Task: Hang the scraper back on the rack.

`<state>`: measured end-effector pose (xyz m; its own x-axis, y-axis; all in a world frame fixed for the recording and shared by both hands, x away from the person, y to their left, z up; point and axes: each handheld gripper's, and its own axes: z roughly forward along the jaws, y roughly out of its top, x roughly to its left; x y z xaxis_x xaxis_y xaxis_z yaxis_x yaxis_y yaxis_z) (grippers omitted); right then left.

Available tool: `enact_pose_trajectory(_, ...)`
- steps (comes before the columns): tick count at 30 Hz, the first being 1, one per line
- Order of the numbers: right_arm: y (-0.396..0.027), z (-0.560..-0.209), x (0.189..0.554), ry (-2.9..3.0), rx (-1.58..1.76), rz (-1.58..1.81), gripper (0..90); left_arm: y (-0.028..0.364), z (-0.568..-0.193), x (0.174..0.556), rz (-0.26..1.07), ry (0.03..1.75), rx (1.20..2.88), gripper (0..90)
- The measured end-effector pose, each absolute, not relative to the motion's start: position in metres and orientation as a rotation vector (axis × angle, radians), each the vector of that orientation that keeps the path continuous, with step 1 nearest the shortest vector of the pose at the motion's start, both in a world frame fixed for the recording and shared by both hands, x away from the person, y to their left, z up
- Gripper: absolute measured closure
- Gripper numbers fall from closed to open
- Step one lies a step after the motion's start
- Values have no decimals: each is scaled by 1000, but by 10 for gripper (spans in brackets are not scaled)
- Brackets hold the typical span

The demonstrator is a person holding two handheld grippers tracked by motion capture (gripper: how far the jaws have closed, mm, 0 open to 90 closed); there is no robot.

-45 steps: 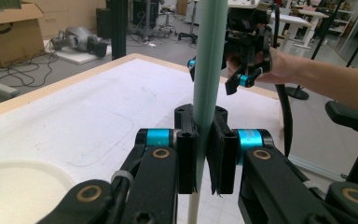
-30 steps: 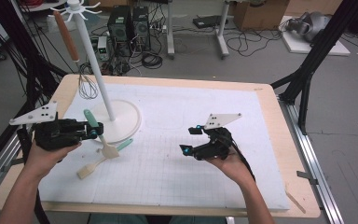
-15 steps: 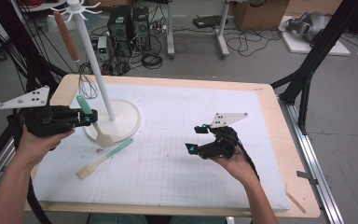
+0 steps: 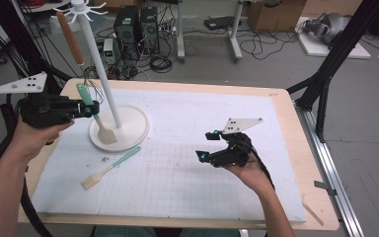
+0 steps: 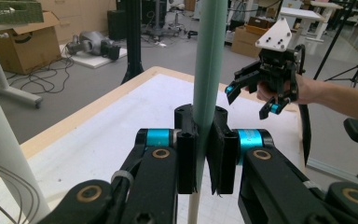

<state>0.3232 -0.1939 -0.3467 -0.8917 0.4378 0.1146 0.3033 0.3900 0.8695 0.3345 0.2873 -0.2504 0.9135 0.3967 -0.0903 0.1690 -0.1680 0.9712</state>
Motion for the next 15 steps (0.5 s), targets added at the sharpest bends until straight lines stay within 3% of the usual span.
enact_pose_trajectory(15,-193,-344,327,2515,671,1525,244,293,-233,353,198,450,1732,826)
